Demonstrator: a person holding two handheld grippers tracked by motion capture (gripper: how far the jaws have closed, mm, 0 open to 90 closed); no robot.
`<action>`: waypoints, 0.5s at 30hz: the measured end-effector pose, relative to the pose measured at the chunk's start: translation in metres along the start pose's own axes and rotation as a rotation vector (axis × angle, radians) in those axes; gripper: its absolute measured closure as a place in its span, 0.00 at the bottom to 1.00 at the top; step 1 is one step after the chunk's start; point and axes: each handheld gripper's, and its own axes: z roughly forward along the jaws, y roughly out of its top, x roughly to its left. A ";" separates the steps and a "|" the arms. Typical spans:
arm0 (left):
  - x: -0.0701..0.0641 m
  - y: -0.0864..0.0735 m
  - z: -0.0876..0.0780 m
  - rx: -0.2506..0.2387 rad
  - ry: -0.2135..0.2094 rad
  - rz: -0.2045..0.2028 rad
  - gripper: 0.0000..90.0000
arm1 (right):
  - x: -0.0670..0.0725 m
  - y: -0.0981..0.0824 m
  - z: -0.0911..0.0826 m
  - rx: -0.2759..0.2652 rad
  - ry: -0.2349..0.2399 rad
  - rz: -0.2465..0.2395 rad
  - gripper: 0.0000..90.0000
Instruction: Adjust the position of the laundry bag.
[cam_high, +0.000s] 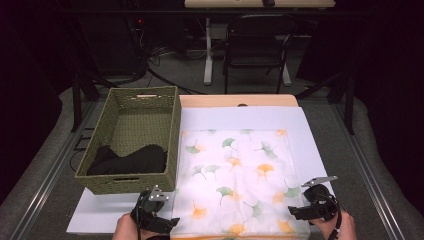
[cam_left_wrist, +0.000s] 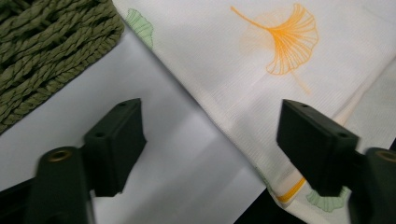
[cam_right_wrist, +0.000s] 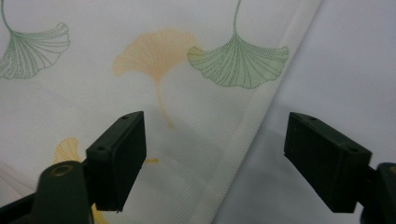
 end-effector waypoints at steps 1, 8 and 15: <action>0.000 0.000 0.001 0.002 -0.016 0.000 0.34 | 0.000 0.000 0.000 0.008 -0.009 -0.005 0.29; -0.003 0.001 0.006 0.026 -0.012 0.015 0.43 | 0.000 -0.001 0.004 0.025 -0.034 0.004 0.43; -0.009 0.003 0.010 0.030 0.037 0.027 0.50 | 0.003 0.000 0.003 0.028 -0.059 0.006 0.53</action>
